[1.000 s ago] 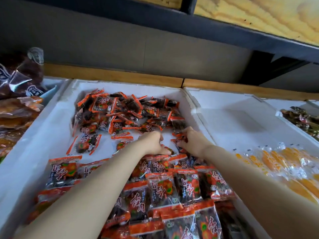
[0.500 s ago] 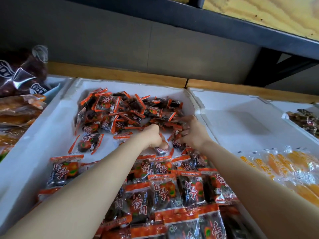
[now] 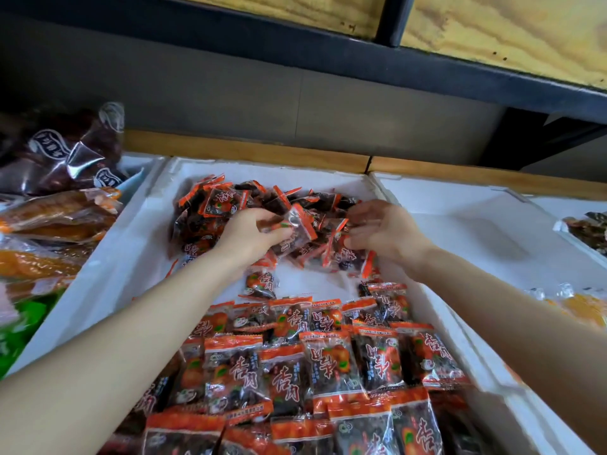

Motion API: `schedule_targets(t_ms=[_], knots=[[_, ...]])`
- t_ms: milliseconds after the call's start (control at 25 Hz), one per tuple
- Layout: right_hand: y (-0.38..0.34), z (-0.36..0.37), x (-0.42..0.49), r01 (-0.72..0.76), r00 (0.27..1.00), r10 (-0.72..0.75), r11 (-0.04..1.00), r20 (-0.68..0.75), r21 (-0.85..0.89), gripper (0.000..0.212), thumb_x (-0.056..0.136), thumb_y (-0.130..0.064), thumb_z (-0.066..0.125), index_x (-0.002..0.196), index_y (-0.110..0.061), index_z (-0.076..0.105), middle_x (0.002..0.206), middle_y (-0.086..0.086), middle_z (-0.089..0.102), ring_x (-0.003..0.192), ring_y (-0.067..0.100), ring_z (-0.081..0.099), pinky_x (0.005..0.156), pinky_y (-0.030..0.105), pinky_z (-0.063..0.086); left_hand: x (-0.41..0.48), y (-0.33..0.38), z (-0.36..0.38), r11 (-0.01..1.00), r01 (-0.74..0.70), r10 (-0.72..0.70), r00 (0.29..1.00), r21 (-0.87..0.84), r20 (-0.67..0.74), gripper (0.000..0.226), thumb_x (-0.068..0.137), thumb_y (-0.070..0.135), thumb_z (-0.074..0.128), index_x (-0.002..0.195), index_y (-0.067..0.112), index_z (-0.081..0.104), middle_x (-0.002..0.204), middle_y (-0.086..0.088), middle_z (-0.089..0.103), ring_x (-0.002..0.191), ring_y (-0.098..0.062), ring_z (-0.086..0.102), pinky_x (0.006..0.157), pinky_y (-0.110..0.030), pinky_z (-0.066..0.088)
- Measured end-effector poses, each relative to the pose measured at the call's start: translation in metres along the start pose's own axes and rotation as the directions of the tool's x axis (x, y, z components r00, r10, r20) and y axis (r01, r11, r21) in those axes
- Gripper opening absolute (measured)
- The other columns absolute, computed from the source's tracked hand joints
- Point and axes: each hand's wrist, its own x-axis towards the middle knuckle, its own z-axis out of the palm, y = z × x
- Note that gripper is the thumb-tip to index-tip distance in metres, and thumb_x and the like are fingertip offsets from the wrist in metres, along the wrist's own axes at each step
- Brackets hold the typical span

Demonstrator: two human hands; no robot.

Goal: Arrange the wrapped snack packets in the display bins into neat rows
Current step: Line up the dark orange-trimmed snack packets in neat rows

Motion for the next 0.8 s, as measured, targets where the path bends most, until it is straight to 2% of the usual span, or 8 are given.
schedule_targets(t_ms=[120, 200, 320, 440, 520, 680, 760, 800], knots=[[-0.022, 0.005, -0.004, 0.029, 0.995, -0.008, 0.978, -0.1, 0.206, 0.038, 0.076, 0.006, 0.07, 0.105, -0.014, 0.056, 0.087, -0.004, 0.061, 0.081, 0.012, 0.062, 0.08, 0.023, 0.052, -0.01, 0.0, -0.005, 0.988, 0.017, -0.029, 0.996, -0.154, -0.079, 0.016, 0.091, 0.019, 0.063, 0.104, 0.013, 0.057, 0.102, -0.004, 0.064, 0.09, -0.019, 0.062, 0.079, -0.027, 0.051], [-0.031, 0.016, -0.007, 0.046, 0.992, -0.008, 0.949, -0.122, 0.311, 0.036, 0.079, 0.005, 0.068, 0.107, -0.014, 0.056, 0.093, 0.004, 0.063, 0.089, 0.017, 0.063, 0.084, 0.025, 0.052, -0.022, 0.004, -0.002, 0.942, 0.107, -0.103, 0.994, -0.319, 0.028, 0.017, 0.096, 0.017, 0.055, 0.112, 0.011, 0.054, 0.106, -0.011, 0.066, 0.079, -0.021, 0.068, 0.071, -0.034, 0.058], [-0.033, 0.036, -0.012, 0.028, 0.996, 0.008, 0.917, -0.089, 0.397, 0.036, 0.082, 0.005, 0.065, 0.114, -0.008, 0.056, 0.086, 0.001, 0.059, 0.092, 0.018, 0.062, 0.087, 0.026, 0.051, -0.037, 0.008, 0.007, 0.817, 0.248, -0.174, 0.967, -0.521, 0.187, 0.013, 0.1, 0.015, 0.046, 0.111, 0.01, 0.05, 0.109, -0.015, 0.065, 0.07, -0.023, 0.068, 0.054, -0.029, 0.057], [-0.03, 0.044, -0.02, 0.004, 0.998, 0.013, 0.961, -0.059, 0.276, 0.038, 0.082, -0.004, 0.069, 0.117, -0.006, 0.056, 0.091, 0.002, 0.057, 0.091, 0.019, 0.062, 0.08, 0.024, 0.051, -0.043, 0.01, 0.007, 0.68, 0.342, -0.218, 0.939, -0.648, 0.267, 0.027, 0.099, 0.029, 0.048, 0.116, 0.008, 0.05, 0.122, -0.013, 0.058, 0.097, -0.026, 0.065, 0.06, -0.032, 0.059], [-0.028, 0.046, -0.026, -0.014, 1.0, 0.012, 0.972, 0.008, 0.233, 0.036, 0.08, -0.007, 0.072, 0.113, -0.008, 0.056, 0.088, 0.0, 0.057, 0.081, 0.012, 0.061, 0.064, 0.012, 0.05, -0.044, 0.007, 0.004, 0.688, 0.35, -0.201, 0.934, -0.636, 0.296, 0.042, 0.092, 0.032, 0.059, 0.126, 0.01, 0.05, 0.129, -0.01, 0.057, 0.115, -0.026, 0.058, 0.071, -0.036, 0.058], [-0.027, 0.044, -0.031, -0.015, 0.994, -0.017, 0.955, 0.106, 0.296, 0.024, 0.081, -0.003, 0.069, 0.103, -0.008, 0.06, 0.082, 0.002, 0.058, 0.074, 0.012, 0.057, 0.067, 0.011, 0.05, -0.049, 0.001, 0.001, 0.775, 0.25, -0.123, 0.961, -0.58, 0.249, 0.034, 0.09, 0.023, 0.064, 0.122, 0.016, 0.054, 0.118, -0.001, 0.066, 0.11, -0.017, 0.062, 0.098, -0.042, 0.048], [-0.014, 0.038, -0.021, -0.069, 0.994, 0.054, 0.983, 0.092, 0.173, 0.03, 0.088, -0.009, 0.063, 0.116, -0.004, 0.057, 0.092, 0.004, 0.061, 0.08, 0.013, 0.058, 0.072, 0.017, 0.05, -0.046, -0.002, -0.005, 0.792, 0.194, -0.082, 0.973, -0.578, 0.214, 0.033, 0.089, 0.024, 0.065, 0.119, 0.017, 0.054, 0.117, 0.0, 0.066, 0.11, -0.018, 0.062, 0.103, -0.047, 0.044], [-0.005, 0.036, -0.015, -0.121, 0.988, 0.119, 0.993, 0.094, 0.012, 0.036, 0.09, -0.015, 0.061, 0.123, -0.004, 0.053, 0.098, 0.006, 0.06, 0.083, 0.015, 0.057, 0.073, 0.021, 0.049, -0.044, -0.003, -0.008, 0.791, 0.173, -0.071, 0.979, -0.587, 0.192, 0.032, 0.089, 0.024, 0.065, 0.118, 0.016, 0.054, 0.115, 0.0, 0.066, 0.108, -0.017, 0.062, 0.103, -0.048, 0.043]])
